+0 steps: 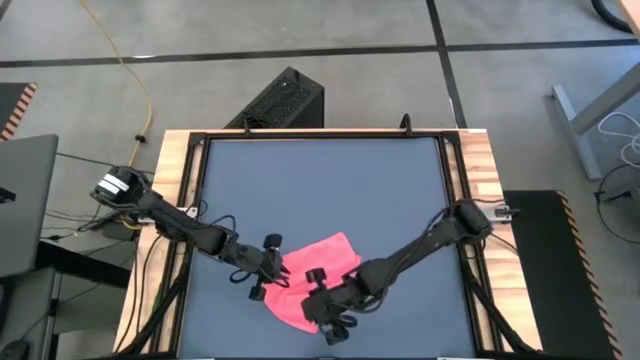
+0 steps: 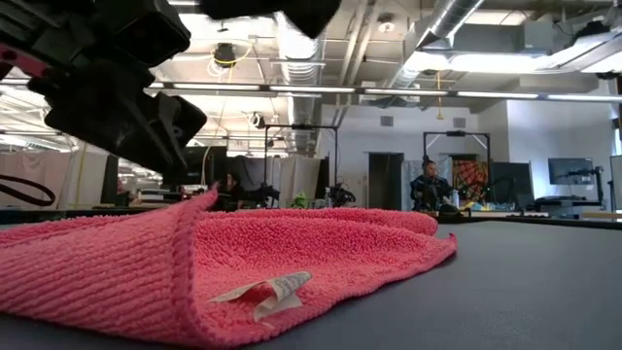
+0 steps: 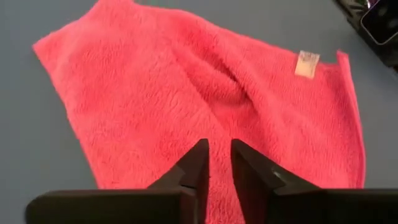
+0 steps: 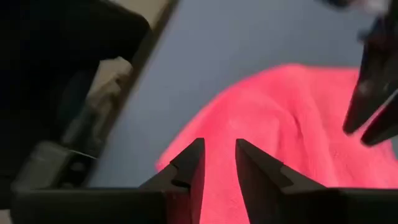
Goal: Roll towel into tight, uniform cylinder
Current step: Fold the red towel
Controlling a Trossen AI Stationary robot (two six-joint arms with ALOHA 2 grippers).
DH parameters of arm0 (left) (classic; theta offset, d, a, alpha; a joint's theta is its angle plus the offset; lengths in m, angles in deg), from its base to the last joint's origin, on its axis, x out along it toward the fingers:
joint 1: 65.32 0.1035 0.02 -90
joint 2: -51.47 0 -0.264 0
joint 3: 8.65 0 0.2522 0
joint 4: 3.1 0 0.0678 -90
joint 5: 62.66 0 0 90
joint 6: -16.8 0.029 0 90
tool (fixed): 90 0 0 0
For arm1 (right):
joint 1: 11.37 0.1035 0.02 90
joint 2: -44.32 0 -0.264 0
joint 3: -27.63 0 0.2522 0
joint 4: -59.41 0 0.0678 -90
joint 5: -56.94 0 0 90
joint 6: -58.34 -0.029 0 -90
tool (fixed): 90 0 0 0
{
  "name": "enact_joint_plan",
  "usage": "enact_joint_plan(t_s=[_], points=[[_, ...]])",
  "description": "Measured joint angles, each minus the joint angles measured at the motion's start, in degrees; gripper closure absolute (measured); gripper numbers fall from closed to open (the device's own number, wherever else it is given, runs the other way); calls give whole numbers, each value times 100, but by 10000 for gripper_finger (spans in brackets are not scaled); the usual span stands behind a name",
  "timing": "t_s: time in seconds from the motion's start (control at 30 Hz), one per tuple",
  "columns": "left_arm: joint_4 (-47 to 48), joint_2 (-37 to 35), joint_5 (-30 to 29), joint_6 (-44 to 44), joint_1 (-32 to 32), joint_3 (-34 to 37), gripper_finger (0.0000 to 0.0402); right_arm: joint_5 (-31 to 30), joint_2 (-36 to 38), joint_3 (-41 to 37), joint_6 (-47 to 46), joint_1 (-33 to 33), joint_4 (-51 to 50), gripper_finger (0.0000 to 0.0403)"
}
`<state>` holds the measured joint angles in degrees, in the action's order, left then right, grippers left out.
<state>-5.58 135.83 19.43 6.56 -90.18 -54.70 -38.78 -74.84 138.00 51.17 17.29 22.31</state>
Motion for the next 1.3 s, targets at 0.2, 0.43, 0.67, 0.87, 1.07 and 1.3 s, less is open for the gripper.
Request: enact_joint_plan(t_s=[0.2, 0.43, 0.67, 0.87, 1.07, 1.3], points=[[552, -1, -10, -236, -4, 2, 288, 660, -311, -11, -448, -80, 239, 243], [968, -3, -9, -294, 0, 4, 274, 1316, -655, -18, -649, -148, 752, 211], [1456, -3, -203, -450, -2, 11, 274, 1946, -936, -33, -675, -222, 994, 226], [1927, -3, -471, -772, -2, 13, 274, 2223, -958, -24, -617, -258, 946, 301], [2234, -16, -739, -992, 10, 5, 310, 2084, -585, -28, 228, -317, -217, 387], [3552, -483, -1571, -930, 114, -559, 395, 889, 381, -26, 838, -533, -1684, 394]])
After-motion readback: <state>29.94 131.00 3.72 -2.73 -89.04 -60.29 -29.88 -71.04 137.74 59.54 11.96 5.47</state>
